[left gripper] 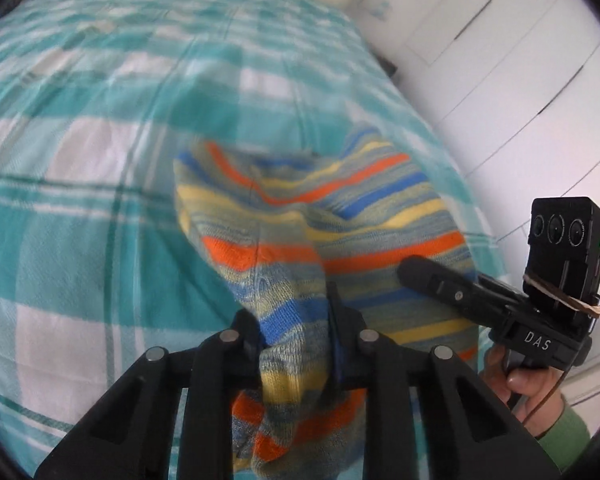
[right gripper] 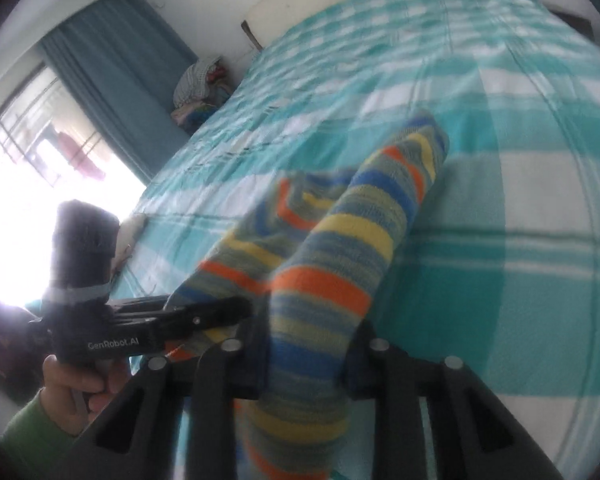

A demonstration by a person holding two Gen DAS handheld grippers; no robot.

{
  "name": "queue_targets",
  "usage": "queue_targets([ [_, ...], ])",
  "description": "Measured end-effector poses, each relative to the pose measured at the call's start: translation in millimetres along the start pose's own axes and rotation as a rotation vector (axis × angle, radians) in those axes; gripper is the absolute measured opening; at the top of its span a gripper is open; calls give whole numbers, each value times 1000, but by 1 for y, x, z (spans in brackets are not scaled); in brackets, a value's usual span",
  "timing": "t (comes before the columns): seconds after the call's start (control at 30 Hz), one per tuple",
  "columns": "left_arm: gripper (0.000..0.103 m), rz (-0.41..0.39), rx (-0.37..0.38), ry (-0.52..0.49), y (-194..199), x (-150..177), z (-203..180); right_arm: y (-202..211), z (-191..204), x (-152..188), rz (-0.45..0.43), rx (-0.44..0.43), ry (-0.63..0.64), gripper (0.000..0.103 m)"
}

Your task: Fold small clothes

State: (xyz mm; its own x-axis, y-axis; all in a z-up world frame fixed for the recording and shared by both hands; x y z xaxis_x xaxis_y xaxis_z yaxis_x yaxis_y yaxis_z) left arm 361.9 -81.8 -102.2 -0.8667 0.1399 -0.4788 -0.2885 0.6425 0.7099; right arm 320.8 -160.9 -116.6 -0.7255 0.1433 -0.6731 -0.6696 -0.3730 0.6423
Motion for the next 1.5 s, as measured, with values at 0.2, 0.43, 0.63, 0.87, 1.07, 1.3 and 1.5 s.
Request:
queue_targets([
  [0.2, 26, -107, 107, -45, 50, -39, -63, 79, 22, -78, -126, -14, 128, 27],
  [0.43, 76, 9, -195, -132, -11, 49, -35, 97, -63, -22, 27, 172, -1, 85],
  [0.63, 91, -93, -411, -299, 22, 157, -35, 132, -95, 107, 128, 331, 9, 85],
  [0.87, 103, -167, -535, -200, 40, 205, -50, 149, -34, 185, 113, 523, 101, 103],
  [1.07, 103, -135, -499, -88, 5, 228, -13, 123, -34, 224, 83, 628, 103, 103],
  [1.3, 103, -138, -515, -99, 4, 228, -17, 121, -37, 224, 29, 628, 118, 103],
  [1.5, 103, -139, -511, -99, 4, 229, -19, 120, -36, 223, 22, 627, 119, 103],
])
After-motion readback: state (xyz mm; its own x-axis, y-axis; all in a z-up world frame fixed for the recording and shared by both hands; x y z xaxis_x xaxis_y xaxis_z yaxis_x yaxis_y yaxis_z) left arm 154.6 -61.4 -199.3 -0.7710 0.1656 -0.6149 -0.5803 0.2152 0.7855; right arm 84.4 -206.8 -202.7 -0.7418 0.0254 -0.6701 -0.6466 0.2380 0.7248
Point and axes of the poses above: each gripper's, at about its wrist camera, not at the fingertips, and y roughly against the way its jaws point, z to its left, x to its underside, the point moved 7 cm from there along -y, roughly the way its jaws point, and after that the axes turned 6 degrees about y, right-handed, at the moved point
